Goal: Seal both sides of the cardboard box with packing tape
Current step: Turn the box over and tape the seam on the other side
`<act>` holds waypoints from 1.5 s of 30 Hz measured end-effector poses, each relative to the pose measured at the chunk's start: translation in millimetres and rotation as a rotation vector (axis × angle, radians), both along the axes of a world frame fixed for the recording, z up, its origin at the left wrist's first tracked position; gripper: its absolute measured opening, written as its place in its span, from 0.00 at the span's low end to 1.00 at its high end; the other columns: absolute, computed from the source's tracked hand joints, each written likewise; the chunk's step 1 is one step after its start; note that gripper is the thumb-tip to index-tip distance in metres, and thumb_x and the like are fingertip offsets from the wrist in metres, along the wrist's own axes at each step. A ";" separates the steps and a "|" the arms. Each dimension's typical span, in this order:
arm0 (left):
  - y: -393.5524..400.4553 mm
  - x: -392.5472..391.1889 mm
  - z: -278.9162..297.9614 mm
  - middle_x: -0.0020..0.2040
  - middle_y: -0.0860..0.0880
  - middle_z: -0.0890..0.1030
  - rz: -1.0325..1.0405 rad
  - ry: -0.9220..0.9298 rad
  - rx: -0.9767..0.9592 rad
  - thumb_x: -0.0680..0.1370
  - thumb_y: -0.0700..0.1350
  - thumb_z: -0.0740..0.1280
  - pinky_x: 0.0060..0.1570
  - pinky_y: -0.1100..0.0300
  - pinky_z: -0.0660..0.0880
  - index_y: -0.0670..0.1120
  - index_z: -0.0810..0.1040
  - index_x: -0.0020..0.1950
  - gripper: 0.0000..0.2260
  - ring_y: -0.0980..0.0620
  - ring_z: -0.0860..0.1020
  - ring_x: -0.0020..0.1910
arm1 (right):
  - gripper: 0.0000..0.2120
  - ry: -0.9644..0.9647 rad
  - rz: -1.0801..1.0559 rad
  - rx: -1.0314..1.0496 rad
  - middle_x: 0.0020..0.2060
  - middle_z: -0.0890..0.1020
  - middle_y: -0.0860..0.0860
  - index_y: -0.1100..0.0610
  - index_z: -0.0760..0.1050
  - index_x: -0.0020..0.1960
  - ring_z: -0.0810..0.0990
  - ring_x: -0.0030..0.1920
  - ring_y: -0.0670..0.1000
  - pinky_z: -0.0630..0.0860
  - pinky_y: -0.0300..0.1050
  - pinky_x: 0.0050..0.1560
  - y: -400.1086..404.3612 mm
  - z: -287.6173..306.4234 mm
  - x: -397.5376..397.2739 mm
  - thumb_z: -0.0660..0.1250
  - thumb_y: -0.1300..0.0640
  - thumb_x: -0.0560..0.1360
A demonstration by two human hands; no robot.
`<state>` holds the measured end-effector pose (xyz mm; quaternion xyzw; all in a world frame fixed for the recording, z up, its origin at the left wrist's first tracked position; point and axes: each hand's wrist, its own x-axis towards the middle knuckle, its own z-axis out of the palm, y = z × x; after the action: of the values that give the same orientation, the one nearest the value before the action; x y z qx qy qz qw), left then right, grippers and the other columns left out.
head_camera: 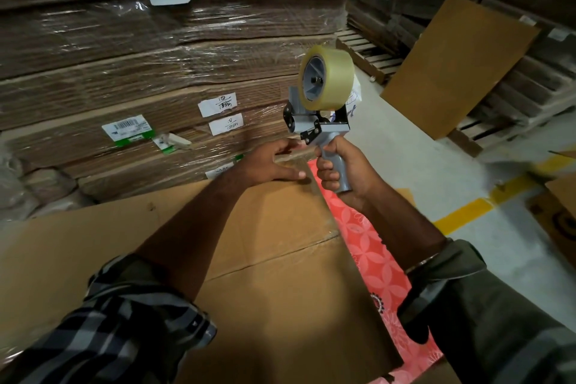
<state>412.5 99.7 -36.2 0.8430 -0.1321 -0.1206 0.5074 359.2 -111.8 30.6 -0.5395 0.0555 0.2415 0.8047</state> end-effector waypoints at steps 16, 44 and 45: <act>-3.7 -9.3 7.1 0.70 0.56 0.80 -0.105 -0.106 0.337 0.63 0.68 0.80 0.64 0.60 0.70 0.58 0.74 0.75 0.43 0.60 0.76 0.64 | 0.06 0.008 -0.034 -0.055 0.30 0.66 0.48 0.56 0.72 0.46 0.62 0.25 0.45 0.57 0.39 0.23 -2.8 -22.1 -17.1 0.57 0.57 0.77; -5.8 -2.4 0.1 0.58 0.58 0.86 -0.124 -0.018 0.218 0.65 0.52 0.85 0.63 0.61 0.71 0.52 0.85 0.62 0.26 0.61 0.81 0.59 | 0.09 0.013 -0.106 -0.210 0.30 0.68 0.48 0.57 0.74 0.48 0.62 0.27 0.47 0.56 0.40 0.27 -6.7 -24.7 -62.5 0.63 0.54 0.69; -5.8 -2.5 -0.5 0.58 0.57 0.86 -0.118 -0.016 0.223 0.65 0.52 0.85 0.64 0.60 0.71 0.51 0.85 0.62 0.26 0.59 0.81 0.60 | 0.10 0.015 -0.110 -0.223 0.30 0.68 0.48 0.57 0.74 0.48 0.62 0.27 0.47 0.57 0.40 0.27 -6.9 -23.5 -65.1 0.64 0.54 0.68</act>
<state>409.9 93.9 -36.7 0.8858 -0.1713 -0.1575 0.4015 294.1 -118.7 7.2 -0.6198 0.1175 0.1935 0.7514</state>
